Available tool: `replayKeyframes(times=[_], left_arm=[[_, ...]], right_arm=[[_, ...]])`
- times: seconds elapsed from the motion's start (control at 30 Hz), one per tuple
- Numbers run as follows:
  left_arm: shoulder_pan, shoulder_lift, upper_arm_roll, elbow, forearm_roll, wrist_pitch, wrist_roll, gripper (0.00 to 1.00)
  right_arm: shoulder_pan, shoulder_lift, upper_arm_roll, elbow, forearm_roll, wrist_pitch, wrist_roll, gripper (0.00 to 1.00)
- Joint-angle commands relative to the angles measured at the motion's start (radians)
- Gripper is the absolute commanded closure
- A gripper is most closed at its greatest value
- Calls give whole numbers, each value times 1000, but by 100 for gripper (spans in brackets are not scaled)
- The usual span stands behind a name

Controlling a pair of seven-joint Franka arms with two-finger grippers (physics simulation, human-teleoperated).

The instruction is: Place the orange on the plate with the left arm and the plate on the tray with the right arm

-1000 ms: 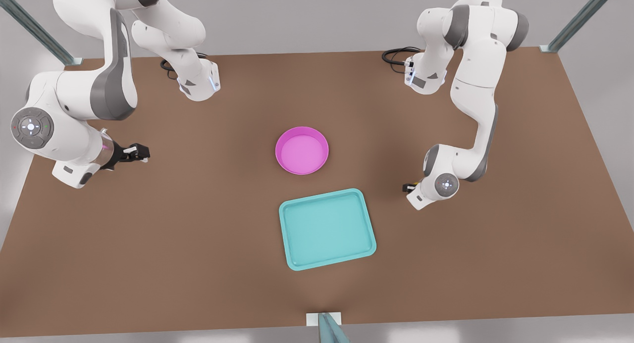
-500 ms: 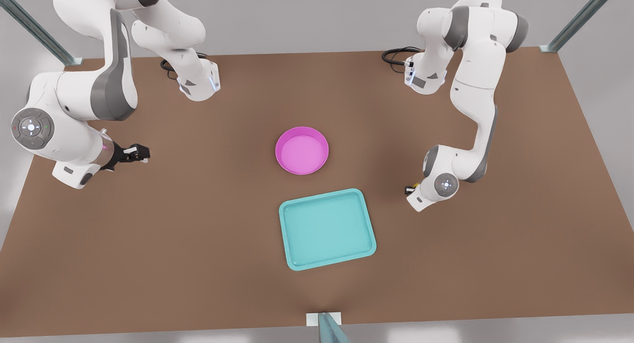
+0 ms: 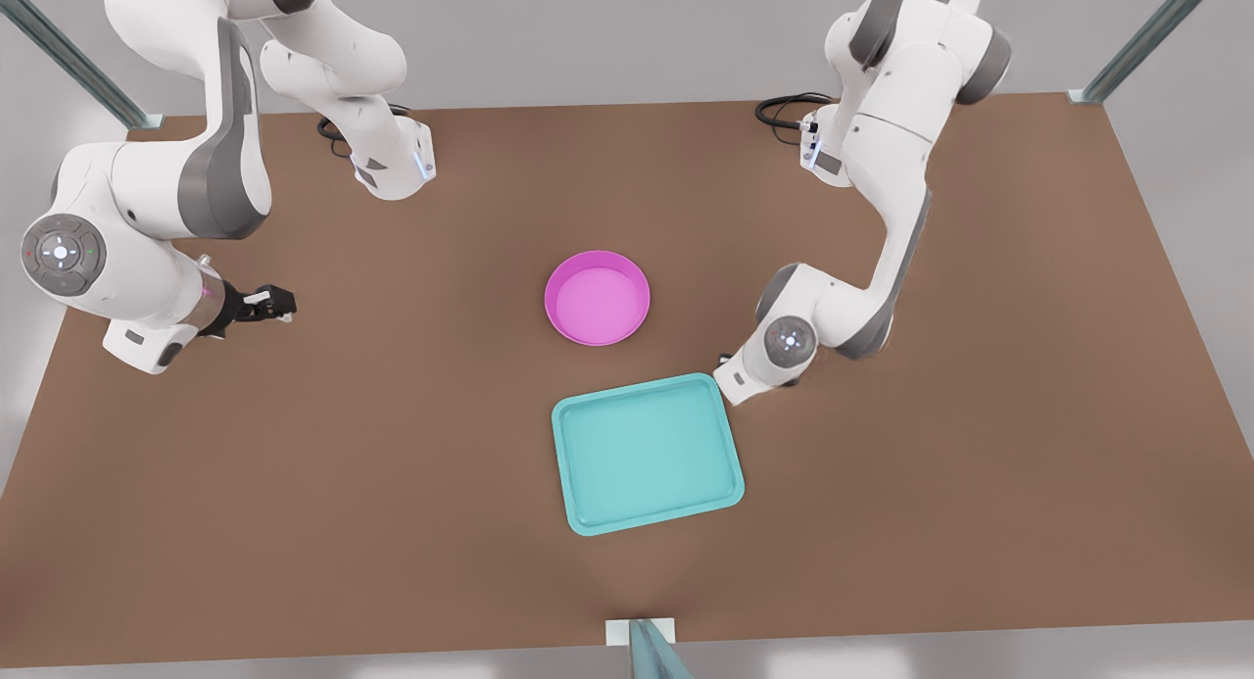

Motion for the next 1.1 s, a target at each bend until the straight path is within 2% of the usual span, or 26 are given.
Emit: replayKeyframes(times=[0.0,0.07,0.13,0.2,0.33,0.43,0.47,0.57,0.6,0.63,0.7,0.73,0.8,0.83,0.87,0.9,0.93,1.0,1.07], left_arm=[[-60,4,-66,53,-37,-266,-461,51],[-190,40,-71,119,-41,-263,-590,51],[-235,132,-69,213,-63,-250,-639,51],[-236,156,-69,216,-53,-194,-642,51],[-353,168,-69,217,-90,-192,-767,51],[-359,188,-66,217,-81,-151,-764,49],[-359,188,-63,217,-80,-149,-759,0],[-358,173,-46,225,-70,-166,-762,0],[-347,162,-8,301,-80,-256,-758,0],[-306,124,34,380,-115,-423,-741,0],[33,-43,38,544,-196,-916,-397,0],[145,-109,87,582,-170,-961,-256,0],[173,-149,267,607,-164,-953,-44,0],[175,-149,302,631,-164,-951,-26,0],[225,-198,291,584,-162,-893,43,0],[271,-324,212,385,-156,-719,74,0],[284,-477,143,184,-41,-540,114,0],[284,-490,172,254,-44,-635,237,0],[285,-470,172,276,-49,-640,233,0]], right_arm=[[-1,0,0,0,1,-1,-5,0],[-1,0,0,0,1,2,-5,0],[-1,1,0,0,1,2,-5,0],[-1,3,0,0,1,2,-5,0],[-1,3,0,0,1,1,-5,0],[-1,4,0,-1,1,1,-5,0],[-1,4,0,-1,1,2,-5,0],[-1,6,0,-1,1,2,-2,0],[-1,6,0,-1,1,2,-2,0],[1,6,0,-1,1,4,-2,0],[28,11,1,-4,57,4,3,0],[74,34,1,-10,140,33,29,0],[265,112,1,-10,235,151,277,0],[344,155,1,-19,241,214,326,0],[429,167,3,-94,244,341,418,0],[487,162,3,-167,248,456,490,0],[521,115,11,-263,290,540,537,0],[521,-14,69,-530,340,773,538,0],[521,-42,87,-670,395,873,526,0]])
